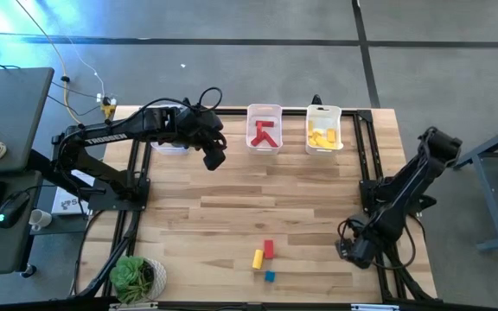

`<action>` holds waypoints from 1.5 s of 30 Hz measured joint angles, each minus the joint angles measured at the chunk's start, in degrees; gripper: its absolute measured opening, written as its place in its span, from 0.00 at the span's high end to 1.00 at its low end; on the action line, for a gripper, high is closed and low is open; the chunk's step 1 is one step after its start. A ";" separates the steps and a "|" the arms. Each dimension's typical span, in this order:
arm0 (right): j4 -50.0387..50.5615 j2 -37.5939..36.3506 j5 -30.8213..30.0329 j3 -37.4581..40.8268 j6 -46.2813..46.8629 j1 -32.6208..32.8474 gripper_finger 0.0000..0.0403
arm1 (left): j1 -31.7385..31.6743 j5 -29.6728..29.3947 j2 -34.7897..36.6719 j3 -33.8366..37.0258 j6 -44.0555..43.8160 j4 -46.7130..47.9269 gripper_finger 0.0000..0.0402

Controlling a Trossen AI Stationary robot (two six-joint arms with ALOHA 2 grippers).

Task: Sort & place blocks by color
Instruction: Put the blue block into the transparent bin

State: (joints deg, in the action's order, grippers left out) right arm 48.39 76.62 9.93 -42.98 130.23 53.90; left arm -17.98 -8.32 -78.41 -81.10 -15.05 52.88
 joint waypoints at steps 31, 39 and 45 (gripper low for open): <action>-8.56 9.95 2.93 0.00 -0.48 -1.01 0.74 | 0.00 0.02 -0.02 0.00 0.22 -0.02 0.59; -17.57 7.03 -13.26 -0.02 0.10 -3.98 0.74 | 0.02 0.22 -0.01 0.01 3.81 -0.09 0.59; -22.72 3.92 -28.23 -0.02 -4.86 -8.43 0.74 | 0.01 0.31 -0.02 0.02 9.42 -0.51 0.59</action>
State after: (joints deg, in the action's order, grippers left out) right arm 25.66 80.53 -18.30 -43.00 125.37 45.47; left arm -17.97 -8.01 -78.43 -81.08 -5.63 52.37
